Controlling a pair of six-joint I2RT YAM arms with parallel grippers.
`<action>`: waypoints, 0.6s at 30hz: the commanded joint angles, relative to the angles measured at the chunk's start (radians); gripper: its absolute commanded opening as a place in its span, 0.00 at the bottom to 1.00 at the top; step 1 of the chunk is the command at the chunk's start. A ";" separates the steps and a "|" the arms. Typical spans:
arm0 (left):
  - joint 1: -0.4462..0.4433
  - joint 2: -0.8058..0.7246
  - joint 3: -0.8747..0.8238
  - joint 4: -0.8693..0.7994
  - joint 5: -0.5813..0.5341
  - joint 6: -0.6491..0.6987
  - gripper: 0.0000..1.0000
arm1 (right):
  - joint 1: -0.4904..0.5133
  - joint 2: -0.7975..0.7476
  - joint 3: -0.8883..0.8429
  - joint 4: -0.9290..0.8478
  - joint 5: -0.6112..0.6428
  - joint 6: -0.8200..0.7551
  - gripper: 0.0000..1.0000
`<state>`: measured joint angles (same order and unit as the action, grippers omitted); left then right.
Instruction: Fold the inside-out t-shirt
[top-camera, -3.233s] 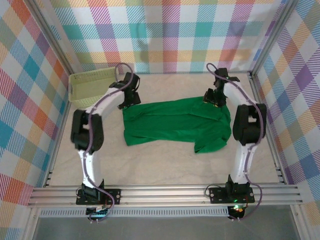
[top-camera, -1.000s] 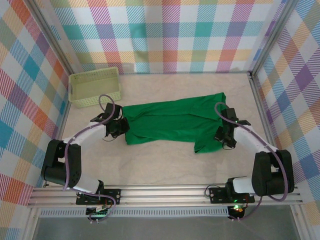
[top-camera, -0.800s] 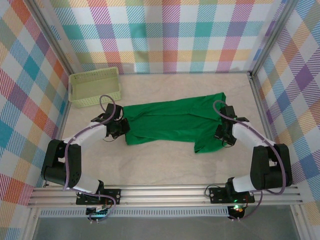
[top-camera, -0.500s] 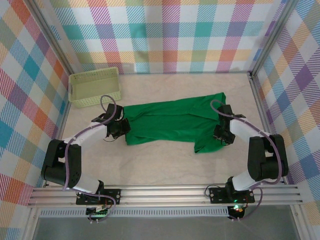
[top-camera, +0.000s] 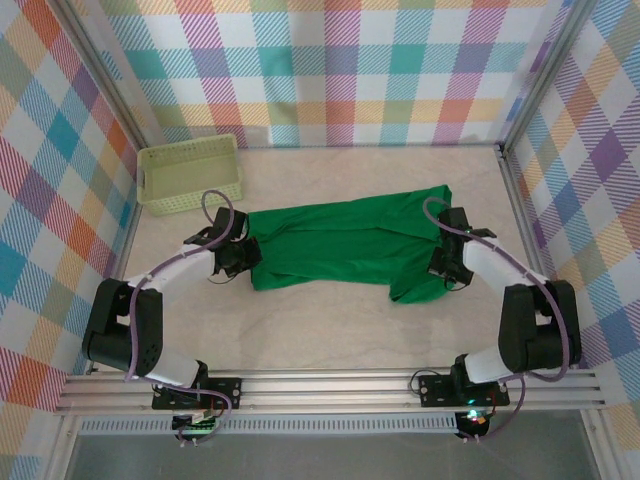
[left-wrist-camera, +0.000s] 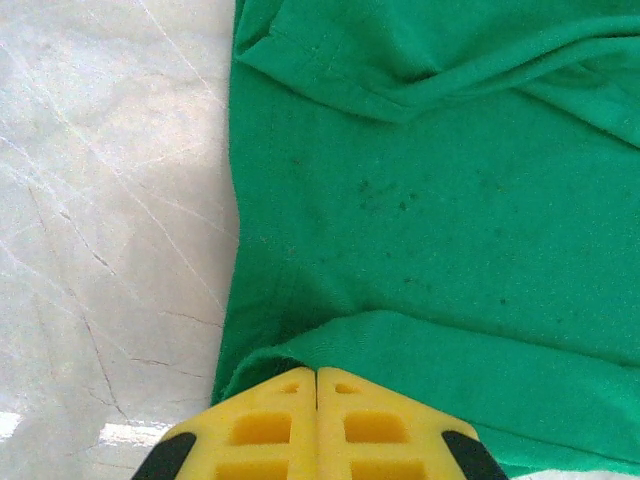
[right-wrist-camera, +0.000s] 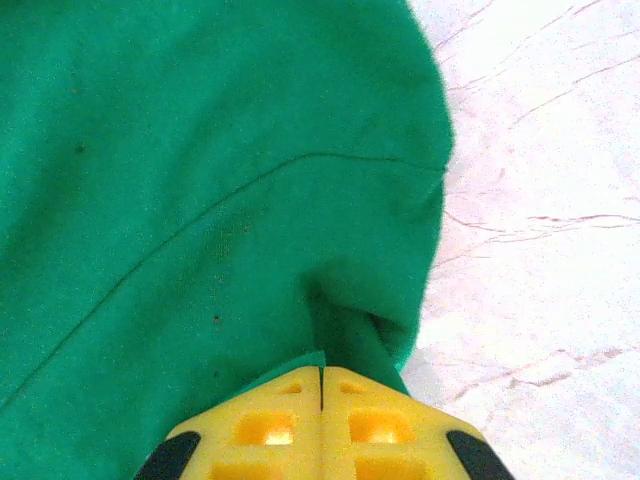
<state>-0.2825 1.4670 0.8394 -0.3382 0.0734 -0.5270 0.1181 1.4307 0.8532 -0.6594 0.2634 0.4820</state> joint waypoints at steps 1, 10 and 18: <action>-0.018 -0.068 -0.030 -0.010 -0.024 -0.005 0.00 | 0.004 -0.092 0.041 -0.064 0.058 -0.002 0.00; -0.049 -0.301 -0.149 0.025 -0.035 -0.050 0.00 | -0.008 -0.263 0.203 -0.156 0.089 -0.022 0.00; -0.063 -0.355 -0.093 -0.017 -0.092 -0.010 0.00 | -0.018 -0.151 0.425 -0.120 0.079 -0.055 0.00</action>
<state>-0.3382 1.1069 0.7040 -0.3389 0.0322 -0.5571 0.1062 1.2358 1.2243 -0.7868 0.3332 0.4549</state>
